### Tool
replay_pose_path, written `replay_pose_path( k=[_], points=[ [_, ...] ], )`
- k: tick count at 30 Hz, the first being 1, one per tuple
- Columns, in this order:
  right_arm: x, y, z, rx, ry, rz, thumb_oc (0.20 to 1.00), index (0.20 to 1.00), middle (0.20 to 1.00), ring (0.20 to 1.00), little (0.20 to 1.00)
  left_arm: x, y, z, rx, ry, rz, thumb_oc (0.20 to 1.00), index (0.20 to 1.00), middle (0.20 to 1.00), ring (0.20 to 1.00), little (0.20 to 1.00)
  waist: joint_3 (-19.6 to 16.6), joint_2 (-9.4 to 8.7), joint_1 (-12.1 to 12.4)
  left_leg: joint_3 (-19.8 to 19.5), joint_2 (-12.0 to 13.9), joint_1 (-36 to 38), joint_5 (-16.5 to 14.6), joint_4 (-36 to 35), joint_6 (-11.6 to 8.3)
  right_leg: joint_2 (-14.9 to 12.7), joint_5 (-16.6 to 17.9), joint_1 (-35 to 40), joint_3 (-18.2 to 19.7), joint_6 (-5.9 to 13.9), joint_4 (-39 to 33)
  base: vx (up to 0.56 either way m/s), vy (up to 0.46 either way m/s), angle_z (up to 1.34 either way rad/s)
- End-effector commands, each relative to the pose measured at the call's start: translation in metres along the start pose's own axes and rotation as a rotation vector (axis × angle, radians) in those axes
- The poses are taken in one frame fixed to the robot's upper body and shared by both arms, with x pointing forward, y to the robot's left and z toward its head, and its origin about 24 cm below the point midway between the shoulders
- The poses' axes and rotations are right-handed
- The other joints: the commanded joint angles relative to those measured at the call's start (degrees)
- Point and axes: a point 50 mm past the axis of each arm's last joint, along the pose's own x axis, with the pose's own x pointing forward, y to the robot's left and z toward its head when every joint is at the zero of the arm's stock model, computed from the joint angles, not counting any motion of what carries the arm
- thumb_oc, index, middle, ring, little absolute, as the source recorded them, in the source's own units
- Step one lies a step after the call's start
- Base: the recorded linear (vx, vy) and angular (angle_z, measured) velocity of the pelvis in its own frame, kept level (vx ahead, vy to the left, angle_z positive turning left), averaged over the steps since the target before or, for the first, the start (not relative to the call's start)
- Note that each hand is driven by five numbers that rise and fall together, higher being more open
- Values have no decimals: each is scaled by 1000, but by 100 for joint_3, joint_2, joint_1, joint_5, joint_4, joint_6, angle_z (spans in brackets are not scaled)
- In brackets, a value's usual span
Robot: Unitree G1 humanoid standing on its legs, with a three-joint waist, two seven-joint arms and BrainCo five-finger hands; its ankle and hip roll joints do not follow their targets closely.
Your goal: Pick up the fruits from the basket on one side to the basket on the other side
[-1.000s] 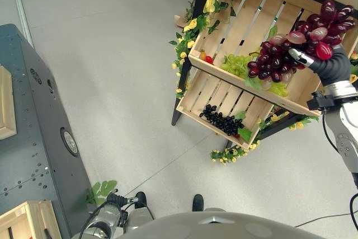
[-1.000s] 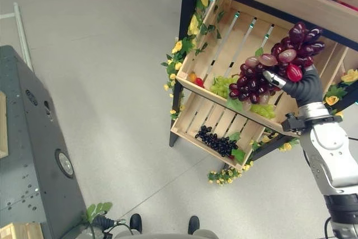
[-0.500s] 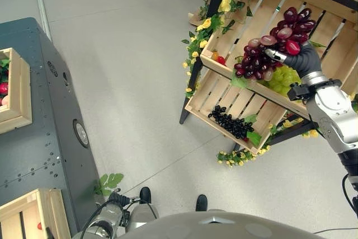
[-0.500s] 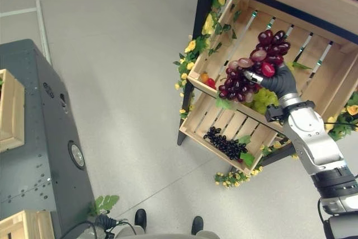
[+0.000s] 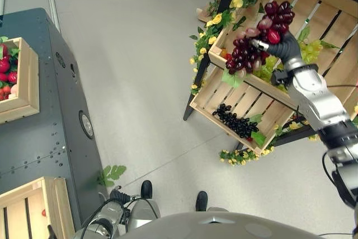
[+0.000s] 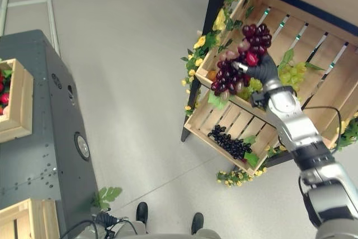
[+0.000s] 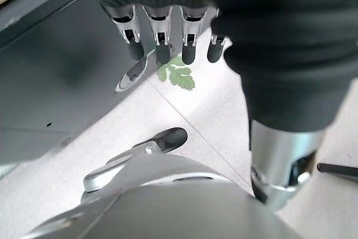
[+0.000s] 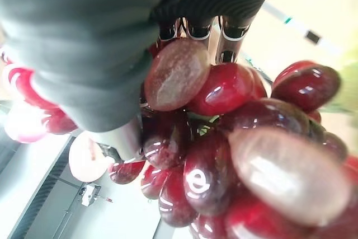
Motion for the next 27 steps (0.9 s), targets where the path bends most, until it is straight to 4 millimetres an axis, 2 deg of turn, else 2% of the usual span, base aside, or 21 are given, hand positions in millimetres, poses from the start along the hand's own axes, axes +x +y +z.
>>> replay_pose_path(
  k=[1, 6, 7, 8, 10, 13, 14, 15, 17, 21, 25, 27],
  points=[
    [25, -29, 63, -12, -188, -132, 200, 200, 200, 200, 200, 1, -6, 6, 50, 2, -9, 1000, 1000, 1000, 1000, 1000, -43, -123, 240, -247, -95, 72, -423, 10, -6, -153, 180, -257, 51, 400, 24, 2, -2, 5],
    [32, -41, 74, -10, -197, -178, 200, 200, 200, 200, 200, 1, -5, 6, 45, 2, -2, 1000, 1000, 1000, 1000, 1000, -36, -151, 266, -295, -96, 54, -418, 9, -13, -147, 157, -239, 3, 388, 24, 15, -3, 8],
    [35, -52, 81, -23, -199, -220, 200, 200, 200, 200, 200, 1, -3, 5, 46, 2, 6, 1000, 1000, 1000, 1000, 1000, -35, -175, 283, -327, -98, 36, -415, 6, -17, -147, 151, -242, -23, 389, 24, 9, -5, 5],
    [35, -52, 82, -23, -200, -219, 200, 200, 200, 200, 200, 1, -3, 6, 45, 2, 5, 1000, 1000, 1000, 1000, 1000, -31, -171, 278, -329, -98, 35, -415, 7, -17, -147, 151, -241, -25, 389, 24, 6, -11, 5],
    [38, -69, 86, -31, -186, -277, 200, 200, 200, 200, 200, 2, 0, 6, 45, -5, 10, 1000, 1000, 1000, 1000, 1000, -10, -204, 310, -368, -99, -4, -404, 5, -27, -151, 146, -242, -63, 388, 24, -9, -12, 4],
    [39, -77, 88, -31, -174, -305, 200, 200, 200, 200, 200, 2, 0, 7, 42, -9, 10, 1000, 1000, 1000, 1000, 1000, 8, -212, 322, -398, -94, -23, -397, 9, -31, -154, 141, -246, -86, 387, 24, -14, -8, 6],
    [39, -89, 86, -41, -151, -348, 200, 200, 200, 200, 200, 2, 2, 7, 39, -10, 17, 1000, 1000, 1000, 1000, 1000, 33, -234, 339, -422, -90, -53, -383, 9, -39, -150, 136, -258, -112, 385, 24, -12, -11, 11],
    [39, -89, 87, -41, -151, -348, 200, 200, 200, 200, 200, 2, 2, 7, 38, -11, 16, 1000, 1000, 1000, 1000, 1000, 34, -232, 338, -424, -90, -54, -383, 10, -39, -150, 136, -259, -113, 385, 24, -33, -15, 15],
    [38, -104, 83, -53, -110, -415, 200, 200, 200, 200, 200, 3, 5, 8, 30, -14, 24, 1000, 1000, 1000, 1000, 1000, 103, -253, 361, -462, -90, -129, -351, 13, -45, -151, 155, -310, -142, 382, 24, -47, -11, 12],
    [37, -119, 78, -87, -59, -478, 200, 200, 200, 200, 200, 3, 7, 11, 20, -20, 35, 1000, 1000, 1000, 1000, 1000, 162, -259, 374, -501, -84, -205, -320, 13, -52, -149, 173, -369, -167, 382, 24, -34, -5, 8],
    [26, -140, 59, -84, 22, -560, 200, 200, 200, 200, 200, 4, 8, 13, 2, -23, 43, 1000, 1000, 1000, 1000, 1000, 207, -252, 366, -570, -81, -269, -288, 12, -61, -146, 155, -388, -239, 376, 24, -14, -3, 7],
    [24, -143, 56, -86, 32, -570, 200, 200, 200, 200, 200, 4, 9, 12, 1, -20, 45, 1000, 1000, 1000, 1000, 1000, 212, -260, 368, -593, -85, -274, -288, 12, -60, -147, 149, -387, -254, 376, 24, -4, -4, 2]
  ],
)
